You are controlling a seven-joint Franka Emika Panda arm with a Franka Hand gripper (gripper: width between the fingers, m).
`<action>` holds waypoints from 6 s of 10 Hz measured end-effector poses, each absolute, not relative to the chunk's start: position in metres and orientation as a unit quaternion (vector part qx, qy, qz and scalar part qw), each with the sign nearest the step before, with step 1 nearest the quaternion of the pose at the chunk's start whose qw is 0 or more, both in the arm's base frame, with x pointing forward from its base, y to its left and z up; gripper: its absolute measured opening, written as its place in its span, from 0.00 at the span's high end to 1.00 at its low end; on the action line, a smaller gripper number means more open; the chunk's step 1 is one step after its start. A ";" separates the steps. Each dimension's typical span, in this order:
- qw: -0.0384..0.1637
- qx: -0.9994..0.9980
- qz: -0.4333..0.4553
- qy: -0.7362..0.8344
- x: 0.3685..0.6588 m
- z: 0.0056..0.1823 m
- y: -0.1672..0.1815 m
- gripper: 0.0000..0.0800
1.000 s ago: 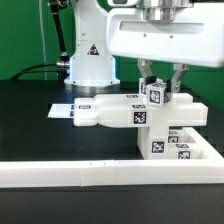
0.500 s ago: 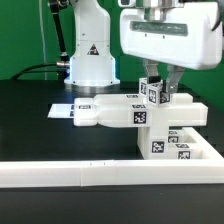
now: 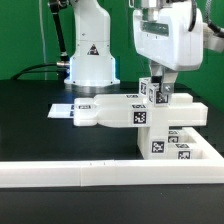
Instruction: Assemble chair
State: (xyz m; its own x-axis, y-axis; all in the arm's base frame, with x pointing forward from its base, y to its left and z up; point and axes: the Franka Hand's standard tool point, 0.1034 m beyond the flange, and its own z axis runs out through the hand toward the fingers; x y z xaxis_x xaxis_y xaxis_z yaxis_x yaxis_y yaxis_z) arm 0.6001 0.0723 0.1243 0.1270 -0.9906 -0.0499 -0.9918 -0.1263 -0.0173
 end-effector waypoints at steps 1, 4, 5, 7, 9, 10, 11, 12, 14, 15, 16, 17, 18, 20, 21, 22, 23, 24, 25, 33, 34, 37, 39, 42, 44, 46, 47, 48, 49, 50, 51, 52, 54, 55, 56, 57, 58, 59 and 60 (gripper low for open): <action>0.023 -0.758 0.013 0.652 0.600 0.124 0.072 0.38; 0.024 -0.843 0.008 0.537 0.601 0.126 0.073 0.20; 0.025 -0.876 0.006 0.481 0.602 0.126 0.073 0.19; 0.027 -0.922 0.002 0.385 0.604 0.127 0.071 0.19; 0.027 -0.951 -0.001 0.307 0.604 0.127 0.071 0.19; 0.027 -0.967 -0.002 0.252 0.604 0.127 0.070 0.19; 0.026 -0.979 -0.004 0.204 0.604 0.127 0.069 0.19; 0.025 -0.987 -0.005 0.161 0.604 0.127 0.069 0.19; 0.020 -0.996 -0.006 0.087 0.603 0.127 0.069 0.19; 0.021 -0.997 -0.007 0.068 0.604 0.127 0.068 0.19; 0.021 -0.997 -0.007 0.072 0.604 0.127 0.068 0.19; 0.021 -0.997 -0.007 0.072 0.604 0.127 0.068 0.34; 0.021 -0.997 -0.007 0.073 0.604 0.127 0.068 0.52; 0.021 -0.996 -0.006 0.091 0.604 0.127 0.068 0.65; 0.022 -0.992 -0.006 0.121 0.604 0.127 0.068 0.64; 0.022 -0.986 -0.005 0.168 0.604 0.127 0.067 0.64; 0.022 -0.978 -0.004 0.208 0.603 0.127 0.067 0.64; 0.022 -0.964 -0.002 0.265 0.603 0.127 0.067 0.64; 0.021 -0.945 0.000 0.325 0.603 0.126 0.067 0.64; 0.033 -0.732 0.018 0.680 0.601 0.125 0.065 0.64; 0.033 -0.707 0.020 0.706 0.602 0.125 0.065 0.64; 0.031 -0.628 0.023 0.777 0.602 0.125 0.065 0.64; 0.030 -0.596 0.025 0.802 0.602 0.125 0.065 0.64; 0.029 -0.623 0.025 0.782 0.602 0.125 0.066 0.38; 0.028 -0.671 0.027 0.740 0.600 0.125 0.068 0.20; 0.032 -0.747 0.023 0.663 0.601 0.126 0.070 0.19; 0.033 -0.785 0.021 0.618 0.601 0.126 0.070 0.19; 0.034 -0.825 0.018 0.564 0.601 0.127 0.070 0.19; 0.035 -0.850 0.017 0.526 0.601 0.127 0.070 0.19; 0.036 -0.866 0.015 0.499 0.601 0.126 0.070 0.19; 0.037 -0.893 0.010 0.449 0.602 0.126 0.069 0.19; 0.037 -0.912 0.008 0.408 0.602 0.125 0.069 0.19; 0.034 -0.945 0.006 0.326 0.601 0.124 0.067 0.19; 0.031 -0.959 0.003 0.282 0.602 0.124 0.066 0.19; 0.030 -0.968 0.002 0.250 0.602 0.124 0.066 0.19; 0.030 -0.971 0.001 0.235 0.602 0.124 0.066 0.19; 0.030 -0.971 0.001 0.239 0.602 0.124 0.066 0.39; 0.030 -0.971 0.001 0.239 0.602 0.124 0.066 0.39; 0.030 -0.969 0.002 0.243 0.602 0.124 0.066 0.57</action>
Offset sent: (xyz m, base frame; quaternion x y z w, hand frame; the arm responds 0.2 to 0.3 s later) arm 0.0056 0.0040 0.0047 -0.0039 0.0079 -0.2593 0.9658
